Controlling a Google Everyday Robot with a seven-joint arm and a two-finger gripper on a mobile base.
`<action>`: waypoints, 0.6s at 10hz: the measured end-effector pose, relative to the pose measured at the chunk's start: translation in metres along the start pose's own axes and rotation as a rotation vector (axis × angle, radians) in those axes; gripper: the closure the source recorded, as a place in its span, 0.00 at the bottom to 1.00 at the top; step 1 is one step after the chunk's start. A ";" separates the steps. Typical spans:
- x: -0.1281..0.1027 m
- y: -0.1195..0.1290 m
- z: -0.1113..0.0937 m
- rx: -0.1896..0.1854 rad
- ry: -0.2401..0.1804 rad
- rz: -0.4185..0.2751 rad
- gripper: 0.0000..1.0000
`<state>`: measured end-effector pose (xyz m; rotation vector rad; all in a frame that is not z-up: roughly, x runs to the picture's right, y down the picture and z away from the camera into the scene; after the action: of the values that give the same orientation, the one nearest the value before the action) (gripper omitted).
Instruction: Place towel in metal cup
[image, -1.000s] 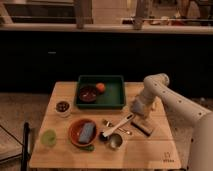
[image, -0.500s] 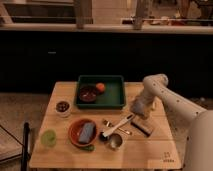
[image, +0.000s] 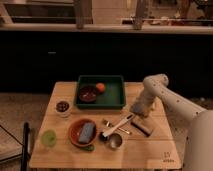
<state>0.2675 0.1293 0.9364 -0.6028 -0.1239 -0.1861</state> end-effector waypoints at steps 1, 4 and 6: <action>0.002 -0.001 -0.003 0.002 0.006 0.000 0.77; 0.003 -0.009 -0.015 0.015 0.022 -0.006 1.00; 0.007 -0.012 -0.023 0.023 0.029 -0.001 1.00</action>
<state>0.2731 0.1054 0.9253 -0.5768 -0.0980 -0.1944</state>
